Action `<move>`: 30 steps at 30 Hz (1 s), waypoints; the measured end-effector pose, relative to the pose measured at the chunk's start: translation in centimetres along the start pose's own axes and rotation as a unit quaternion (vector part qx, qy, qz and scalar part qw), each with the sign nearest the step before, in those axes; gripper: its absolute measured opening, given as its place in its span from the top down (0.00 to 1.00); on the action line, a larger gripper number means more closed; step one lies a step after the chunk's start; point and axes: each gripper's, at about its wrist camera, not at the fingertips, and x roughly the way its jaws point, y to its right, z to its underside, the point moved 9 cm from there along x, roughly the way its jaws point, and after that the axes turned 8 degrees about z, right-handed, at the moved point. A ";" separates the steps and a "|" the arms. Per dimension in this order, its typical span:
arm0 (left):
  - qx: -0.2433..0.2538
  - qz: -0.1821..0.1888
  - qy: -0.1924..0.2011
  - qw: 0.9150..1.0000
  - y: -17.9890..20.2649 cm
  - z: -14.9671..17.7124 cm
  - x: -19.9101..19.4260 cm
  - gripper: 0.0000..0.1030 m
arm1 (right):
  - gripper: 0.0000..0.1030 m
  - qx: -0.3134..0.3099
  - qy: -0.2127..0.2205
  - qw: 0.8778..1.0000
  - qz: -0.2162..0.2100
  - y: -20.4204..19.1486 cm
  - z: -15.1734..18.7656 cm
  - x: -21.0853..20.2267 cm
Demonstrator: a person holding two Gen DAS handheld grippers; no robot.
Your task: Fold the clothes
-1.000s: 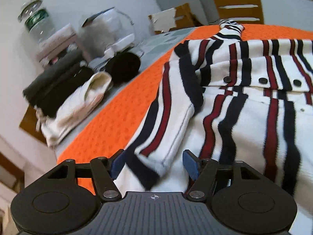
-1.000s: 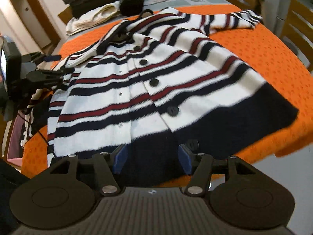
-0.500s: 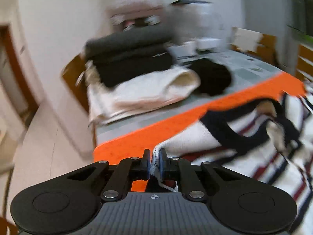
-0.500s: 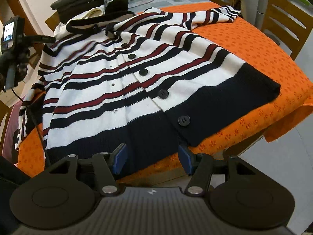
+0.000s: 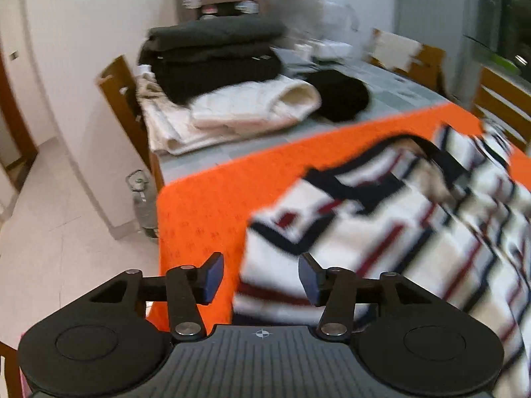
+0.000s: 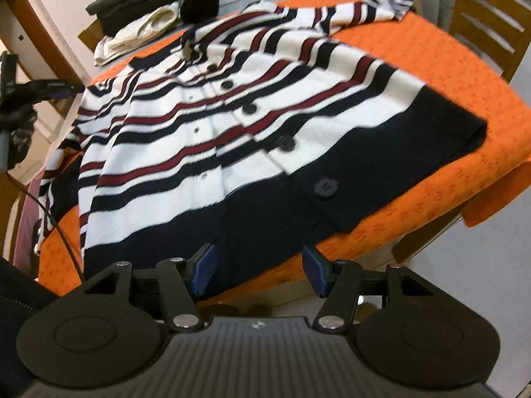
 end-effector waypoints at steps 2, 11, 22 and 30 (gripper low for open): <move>0.018 0.017 -0.009 1.000 0.8 1.5 -1.4 0.43 | 0.38 -0.003 -0.010 1.000 -0.011 -0.5 0.2 0.5; 0.087 0.042 -0.053 0.994 4.0 7.3 -3.9 0.37 | 0.54 -0.030 -0.060 0.997 -0.026 -2.1 0.8 2.3; 0.095 0.056 -0.049 0.993 7.4 8.8 -4.2 0.37 | 0.73 -0.056 -0.044 0.997 -0.032 -2.7 -0.3 1.3; 0.115 0.004 -0.039 0.993 6.8 8.8 -3.7 0.37 | 0.94 -0.073 -0.014 0.997 -0.025 -2.4 -2.2 -0.3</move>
